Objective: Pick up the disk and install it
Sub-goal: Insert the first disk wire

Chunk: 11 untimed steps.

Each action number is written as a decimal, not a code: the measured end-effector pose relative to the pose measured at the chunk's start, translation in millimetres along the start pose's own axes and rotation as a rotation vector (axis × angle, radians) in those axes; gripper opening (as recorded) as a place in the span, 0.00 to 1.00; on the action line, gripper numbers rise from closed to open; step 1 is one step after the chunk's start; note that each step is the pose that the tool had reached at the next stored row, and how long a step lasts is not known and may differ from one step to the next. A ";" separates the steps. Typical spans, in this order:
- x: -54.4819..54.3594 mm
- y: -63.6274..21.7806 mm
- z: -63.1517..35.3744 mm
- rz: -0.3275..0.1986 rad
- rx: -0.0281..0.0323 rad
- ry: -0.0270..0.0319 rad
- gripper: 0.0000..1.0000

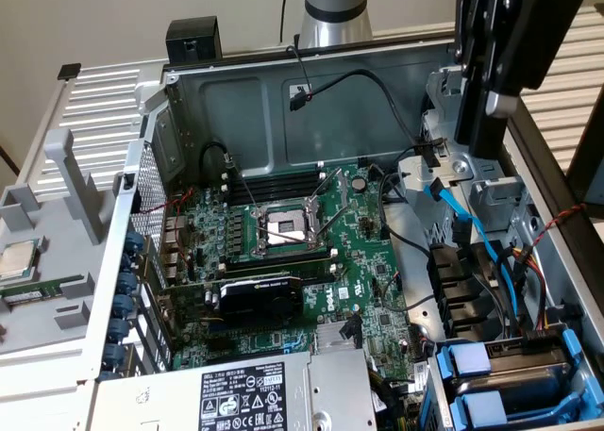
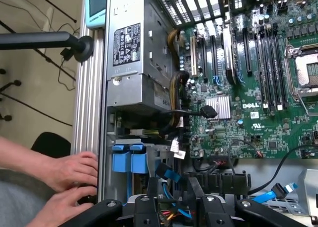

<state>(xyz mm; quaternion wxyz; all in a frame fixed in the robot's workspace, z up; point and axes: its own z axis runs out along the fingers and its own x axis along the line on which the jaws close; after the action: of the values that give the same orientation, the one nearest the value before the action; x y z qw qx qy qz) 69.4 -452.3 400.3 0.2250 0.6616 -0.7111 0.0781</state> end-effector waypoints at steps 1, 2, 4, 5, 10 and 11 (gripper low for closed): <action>-1.5 -0.7 -0.2 -0.001 -0.0030 0.0044 0.37; -3.1 -1.2 -0.4 -0.001 -0.0069 0.0091 0.37; -5.7 -1.8 -0.7 -0.004 -0.0168 0.0208 0.37; -6.8 -2.0 -0.9 -0.005 -0.0216 0.0270 0.37; -14.1 -6.3 -1.6 -0.006 -0.0354 0.0531 0.37; -15.3 -7.5 -1.2 -0.005 -0.0361 0.0567 0.37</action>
<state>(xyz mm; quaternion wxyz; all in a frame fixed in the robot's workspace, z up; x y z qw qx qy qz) 77.3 -438.8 393.5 0.2572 0.6567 -0.7040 0.0834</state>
